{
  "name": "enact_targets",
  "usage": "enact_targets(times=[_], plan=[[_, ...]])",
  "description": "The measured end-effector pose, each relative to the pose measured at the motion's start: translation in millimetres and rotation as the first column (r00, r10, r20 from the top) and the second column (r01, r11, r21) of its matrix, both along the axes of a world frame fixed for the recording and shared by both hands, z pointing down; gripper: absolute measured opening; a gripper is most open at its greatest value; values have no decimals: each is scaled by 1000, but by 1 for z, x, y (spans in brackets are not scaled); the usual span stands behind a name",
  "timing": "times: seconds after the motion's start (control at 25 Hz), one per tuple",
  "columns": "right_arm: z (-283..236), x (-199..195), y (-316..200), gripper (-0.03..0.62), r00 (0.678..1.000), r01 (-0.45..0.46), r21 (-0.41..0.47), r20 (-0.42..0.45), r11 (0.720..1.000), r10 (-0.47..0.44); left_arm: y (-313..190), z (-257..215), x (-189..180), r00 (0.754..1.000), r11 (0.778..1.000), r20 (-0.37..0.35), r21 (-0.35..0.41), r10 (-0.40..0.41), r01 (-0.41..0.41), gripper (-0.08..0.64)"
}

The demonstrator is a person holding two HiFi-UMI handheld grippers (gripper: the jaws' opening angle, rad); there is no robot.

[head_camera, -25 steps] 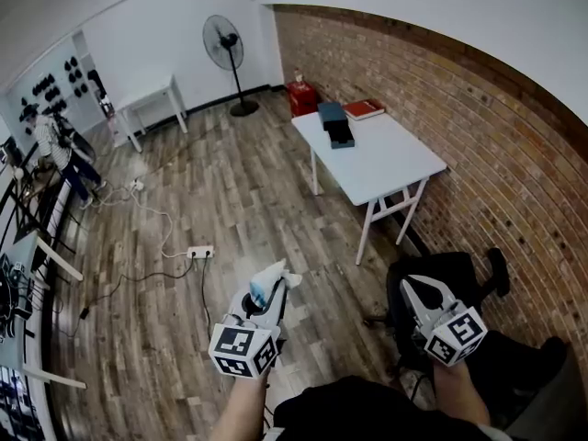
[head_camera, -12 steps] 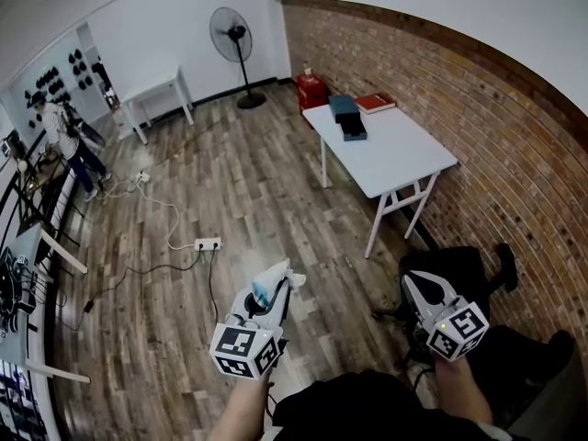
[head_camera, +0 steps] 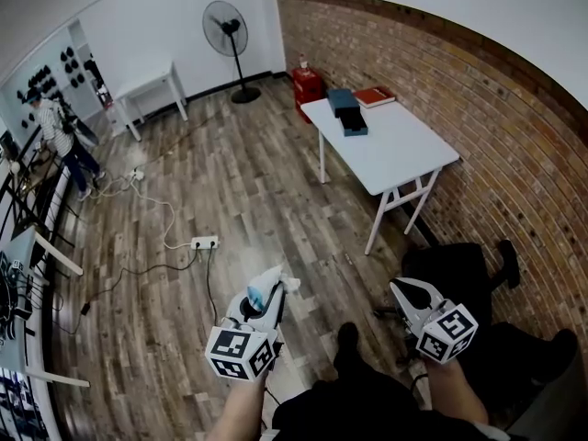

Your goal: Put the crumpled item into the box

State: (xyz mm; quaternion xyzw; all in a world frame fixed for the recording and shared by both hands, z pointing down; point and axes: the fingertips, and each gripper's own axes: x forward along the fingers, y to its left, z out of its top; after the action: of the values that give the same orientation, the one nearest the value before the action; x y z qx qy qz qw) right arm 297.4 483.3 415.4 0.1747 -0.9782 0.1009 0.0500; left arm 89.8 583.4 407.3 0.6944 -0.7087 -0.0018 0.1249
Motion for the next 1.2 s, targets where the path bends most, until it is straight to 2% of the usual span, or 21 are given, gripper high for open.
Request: enact_targets(times=[0.24, 0.48, 0.64, 0.8, 1.2], plan=[[8, -26, -53, 0, 1000, 2, -28, 22, 1000, -2, -46, 8, -17, 1000, 1000, -9, -29, 9, -9, 81], [12, -64, -116, 0, 999, 37, -11, 12, 999, -36, -111, -4, -34, 999, 999, 32, -41, 20, -18, 81], [5, -80, -156, 2, 997, 70, 12, 17, 997, -70, -159, -7, -38, 999, 998, 32, -49, 26, -25, 81], [15, -79, -192, 2, 996, 75, 54, -50, 996, -72, -207, -12, -33, 998, 997, 41, -53, 56, -54, 81], [30, -55, -266, 2, 998, 23, 27, -60, 999, -21, -291, -10, -19, 993, 992, 55, -69, 109, -105, 81]])
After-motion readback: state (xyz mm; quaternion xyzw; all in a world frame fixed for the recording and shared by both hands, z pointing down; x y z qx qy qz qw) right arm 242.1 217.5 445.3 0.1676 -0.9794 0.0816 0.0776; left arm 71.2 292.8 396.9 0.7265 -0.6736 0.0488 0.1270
